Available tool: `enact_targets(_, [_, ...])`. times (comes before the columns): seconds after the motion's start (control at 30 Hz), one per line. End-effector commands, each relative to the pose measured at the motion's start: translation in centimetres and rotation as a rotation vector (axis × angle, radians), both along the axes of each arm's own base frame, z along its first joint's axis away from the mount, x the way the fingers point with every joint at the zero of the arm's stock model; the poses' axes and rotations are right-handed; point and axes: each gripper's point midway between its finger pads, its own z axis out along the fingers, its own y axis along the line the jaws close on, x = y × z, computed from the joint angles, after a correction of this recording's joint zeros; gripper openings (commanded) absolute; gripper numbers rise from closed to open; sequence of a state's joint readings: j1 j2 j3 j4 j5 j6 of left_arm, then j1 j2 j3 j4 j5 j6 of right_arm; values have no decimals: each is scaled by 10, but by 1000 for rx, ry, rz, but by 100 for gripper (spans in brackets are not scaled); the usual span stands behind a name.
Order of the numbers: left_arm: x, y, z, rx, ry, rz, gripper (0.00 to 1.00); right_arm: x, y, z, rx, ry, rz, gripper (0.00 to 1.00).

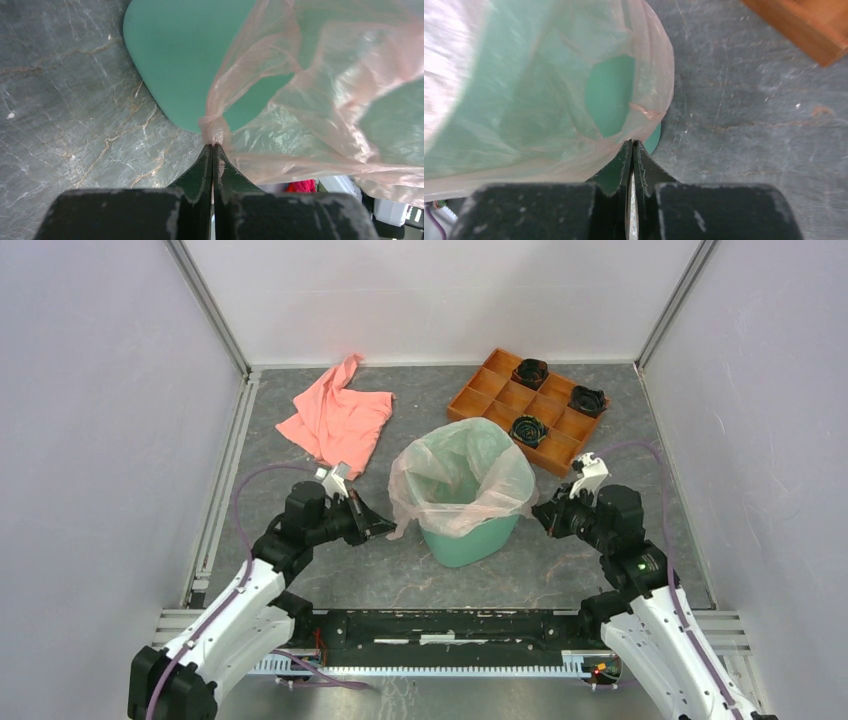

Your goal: Put the trash bags into the trash bin

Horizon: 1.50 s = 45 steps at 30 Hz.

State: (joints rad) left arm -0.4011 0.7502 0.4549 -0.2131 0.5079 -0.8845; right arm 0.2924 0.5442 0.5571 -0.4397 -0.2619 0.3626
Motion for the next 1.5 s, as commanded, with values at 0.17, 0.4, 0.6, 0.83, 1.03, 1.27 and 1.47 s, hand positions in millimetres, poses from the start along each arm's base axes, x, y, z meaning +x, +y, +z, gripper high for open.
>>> enact_targets(0.17, [-2, -29, -24, -72, 16, -38, 2, 6, 17, -34, 101, 10, 37, 8])
enact_targets(0.4, [14, -41, -62, 78, 8, -1, 2, 9, 19, -71, 82, 73, 37, 14])
enact_targets(0.6, [26, -28, -79, 153, -13, 75, 2, 13, -2, -106, -21, 125, -54, 28])
enact_targets(0.83, [36, -8, -93, 279, -14, 151, 2, 24, -12, -101, -107, 143, -88, 38])
enact_targets(1.03, [38, 29, -86, 396, -40, 288, 2, 26, -50, -41, -169, 83, -290, 61])
enact_targets(1.27, [31, 20, -63, 334, -85, 224, 16, 36, -67, 86, -356, -184, -226, 77])
enact_targets(1.47, [23, 18, -52, 309, -93, 196, 32, 48, 37, 140, -266, -299, 258, 72])
